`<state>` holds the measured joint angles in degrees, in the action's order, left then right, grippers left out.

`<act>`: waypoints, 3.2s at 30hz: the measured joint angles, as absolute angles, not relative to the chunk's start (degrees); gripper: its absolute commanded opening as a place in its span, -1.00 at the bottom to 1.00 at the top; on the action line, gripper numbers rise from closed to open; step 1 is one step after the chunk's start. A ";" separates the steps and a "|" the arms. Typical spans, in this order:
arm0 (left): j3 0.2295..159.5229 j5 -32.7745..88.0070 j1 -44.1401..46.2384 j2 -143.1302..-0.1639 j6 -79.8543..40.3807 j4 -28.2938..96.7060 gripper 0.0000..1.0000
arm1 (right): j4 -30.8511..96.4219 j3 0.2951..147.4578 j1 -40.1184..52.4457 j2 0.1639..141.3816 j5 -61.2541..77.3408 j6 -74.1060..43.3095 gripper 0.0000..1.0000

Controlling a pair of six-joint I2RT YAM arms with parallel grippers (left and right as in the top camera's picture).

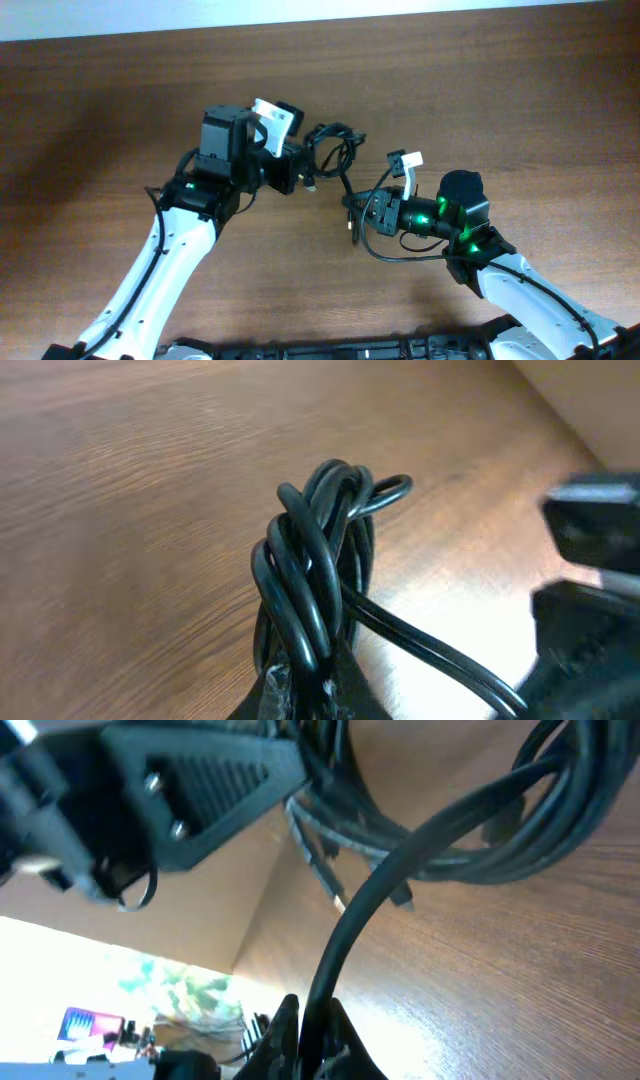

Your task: Untangle cables

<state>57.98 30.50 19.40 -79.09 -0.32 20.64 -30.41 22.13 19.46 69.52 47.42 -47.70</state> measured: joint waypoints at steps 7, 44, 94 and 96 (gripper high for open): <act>57.98 33.65 28.08 -79.09 3.49 20.14 -1.00 | -30.89 22.13 19.51 69.52 33.74 -54.11 -0.92; 57.98 64.53 12.08 -79.09 -24.32 19.77 -1.00 | -35.20 22.09 6.31 70.81 38.87 -26.35 0.60; 57.98 65.56 21.12 -79.92 4.40 21.17 -1.00 | -64.10 22.44 2.52 79.35 70.22 -30.87 0.55; 57.98 65.87 22.74 -79.92 7.44 25.80 -0.98 | -62.11 22.48 2.70 79.33 70.94 -30.92 -0.42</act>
